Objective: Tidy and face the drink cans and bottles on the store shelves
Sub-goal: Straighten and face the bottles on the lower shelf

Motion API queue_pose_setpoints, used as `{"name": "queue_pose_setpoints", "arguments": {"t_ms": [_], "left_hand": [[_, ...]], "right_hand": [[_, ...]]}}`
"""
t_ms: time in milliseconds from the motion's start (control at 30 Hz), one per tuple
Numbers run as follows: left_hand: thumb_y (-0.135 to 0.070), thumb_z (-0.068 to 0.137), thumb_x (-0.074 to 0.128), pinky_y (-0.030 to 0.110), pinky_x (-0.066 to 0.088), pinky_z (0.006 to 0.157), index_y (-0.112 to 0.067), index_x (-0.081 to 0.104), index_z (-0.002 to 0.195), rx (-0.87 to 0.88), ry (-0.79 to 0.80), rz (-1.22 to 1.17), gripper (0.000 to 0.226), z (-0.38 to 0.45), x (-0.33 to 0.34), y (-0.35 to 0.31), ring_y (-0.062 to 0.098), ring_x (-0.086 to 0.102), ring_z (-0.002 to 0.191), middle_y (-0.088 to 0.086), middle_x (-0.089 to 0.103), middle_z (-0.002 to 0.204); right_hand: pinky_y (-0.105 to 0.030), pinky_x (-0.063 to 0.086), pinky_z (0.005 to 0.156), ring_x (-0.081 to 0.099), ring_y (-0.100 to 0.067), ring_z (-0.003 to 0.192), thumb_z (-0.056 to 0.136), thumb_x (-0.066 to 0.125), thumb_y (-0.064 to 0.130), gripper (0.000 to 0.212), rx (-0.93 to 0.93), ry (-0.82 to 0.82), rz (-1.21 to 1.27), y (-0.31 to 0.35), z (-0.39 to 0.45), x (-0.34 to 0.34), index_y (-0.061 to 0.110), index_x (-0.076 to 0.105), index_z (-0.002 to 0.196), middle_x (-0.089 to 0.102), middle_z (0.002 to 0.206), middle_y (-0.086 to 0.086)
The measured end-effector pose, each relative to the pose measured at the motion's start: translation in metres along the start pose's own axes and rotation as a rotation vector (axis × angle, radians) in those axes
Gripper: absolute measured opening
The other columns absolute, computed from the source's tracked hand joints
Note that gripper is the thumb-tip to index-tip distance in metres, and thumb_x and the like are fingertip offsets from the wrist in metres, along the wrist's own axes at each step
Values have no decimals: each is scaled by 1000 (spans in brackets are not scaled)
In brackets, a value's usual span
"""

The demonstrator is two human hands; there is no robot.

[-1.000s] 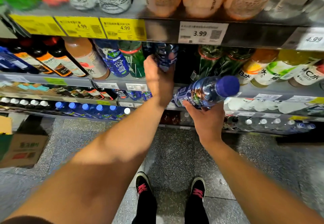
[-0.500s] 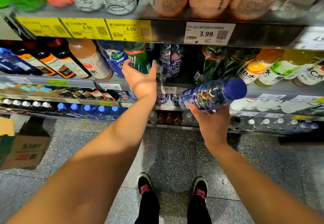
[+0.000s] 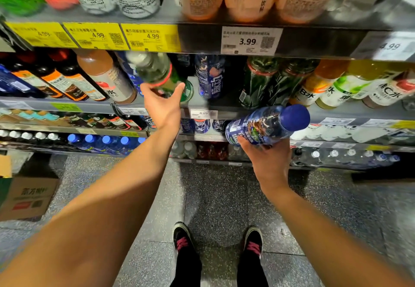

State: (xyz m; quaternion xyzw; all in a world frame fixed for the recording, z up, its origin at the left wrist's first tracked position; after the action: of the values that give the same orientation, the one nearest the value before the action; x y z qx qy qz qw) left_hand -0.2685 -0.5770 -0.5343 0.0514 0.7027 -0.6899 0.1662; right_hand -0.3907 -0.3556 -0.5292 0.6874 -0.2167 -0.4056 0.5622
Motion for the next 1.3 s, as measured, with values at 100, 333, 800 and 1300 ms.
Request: {"name": "queue_pose_setpoints", "arguments": {"t_ms": [100,333,800,1300], "left_hand": [[-7,75,87,20,53,91,-5,60,107,-72,-13,-217,42,-23,-6,1,2,69,85,-7,74,96],[2,73,86,12,51,88,-5,65,107,-228,-50,-403,40,-78,-6,-11,-3,69,88,1,72,103],[-30,59,96,44,50,105,0,62,125,-230,190,-322,80,-96,56,-10,24,68,112,8,72,118],[-47,57,88,50,61,81,-18,63,121,-124,255,-188,74,-96,84,6,23,74,93,-1,77,103]], "right_hand": [[-37,56,94,67,-6,103,72,86,37,66,3,4,19,0,2,-5,18,54,126,70,109,10],[-45,53,98,67,-13,111,72,86,38,67,10,-2,70,-8,7,-16,13,56,126,70,114,3],[-43,54,96,68,-11,105,74,79,52,56,-14,22,-13,-16,4,-32,13,65,112,73,106,5],[-40,53,98,68,-12,105,76,83,37,48,22,66,-28,-16,-4,-36,11,66,113,73,108,2]]}}
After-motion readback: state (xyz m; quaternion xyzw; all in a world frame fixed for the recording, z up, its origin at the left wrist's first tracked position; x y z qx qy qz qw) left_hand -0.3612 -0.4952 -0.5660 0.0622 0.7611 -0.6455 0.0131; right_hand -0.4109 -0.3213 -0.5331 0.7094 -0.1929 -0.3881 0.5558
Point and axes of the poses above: each hand's wrist, its own z-axis towards the middle knuckle, its own x-axis out of the palm, y = z × x, the point moved 1 cm from there along z, towards the middle knuckle
